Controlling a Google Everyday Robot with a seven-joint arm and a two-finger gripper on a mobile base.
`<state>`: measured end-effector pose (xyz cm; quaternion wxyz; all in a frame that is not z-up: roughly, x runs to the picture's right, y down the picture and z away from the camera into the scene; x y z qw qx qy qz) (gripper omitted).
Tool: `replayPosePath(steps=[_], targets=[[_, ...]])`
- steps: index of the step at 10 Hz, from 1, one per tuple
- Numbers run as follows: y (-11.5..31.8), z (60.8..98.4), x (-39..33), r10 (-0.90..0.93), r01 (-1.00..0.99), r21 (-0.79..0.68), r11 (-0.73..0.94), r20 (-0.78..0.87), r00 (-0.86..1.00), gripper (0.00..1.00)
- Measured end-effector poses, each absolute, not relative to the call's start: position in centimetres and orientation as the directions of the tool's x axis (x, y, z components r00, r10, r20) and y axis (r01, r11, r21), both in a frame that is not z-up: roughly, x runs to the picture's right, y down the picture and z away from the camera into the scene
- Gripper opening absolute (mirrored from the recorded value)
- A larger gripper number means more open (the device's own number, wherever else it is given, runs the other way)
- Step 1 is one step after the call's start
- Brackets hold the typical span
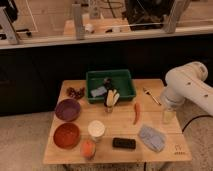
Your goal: Place grapes in purple bowl
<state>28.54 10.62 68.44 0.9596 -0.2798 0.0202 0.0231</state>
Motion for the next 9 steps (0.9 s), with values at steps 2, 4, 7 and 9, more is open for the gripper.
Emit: replayPosePath(steps=[2,4,7,9], targets=[[10.6,68.4,28.5,0.033,-0.056,-0.536,0.842,-0.052,0.998,0.8],[10.6,68.4,28.5,0.033,-0.056,-0.536,0.842,-0.052,0.998,0.8],[10.6,68.5,28.2,0.025,-0.04,-0.536,0.843,-0.036,0.999,0.8],[9.7,69.7,25.5,-0.025,0.044,-0.536,0.843,0.042,0.999,0.8]])
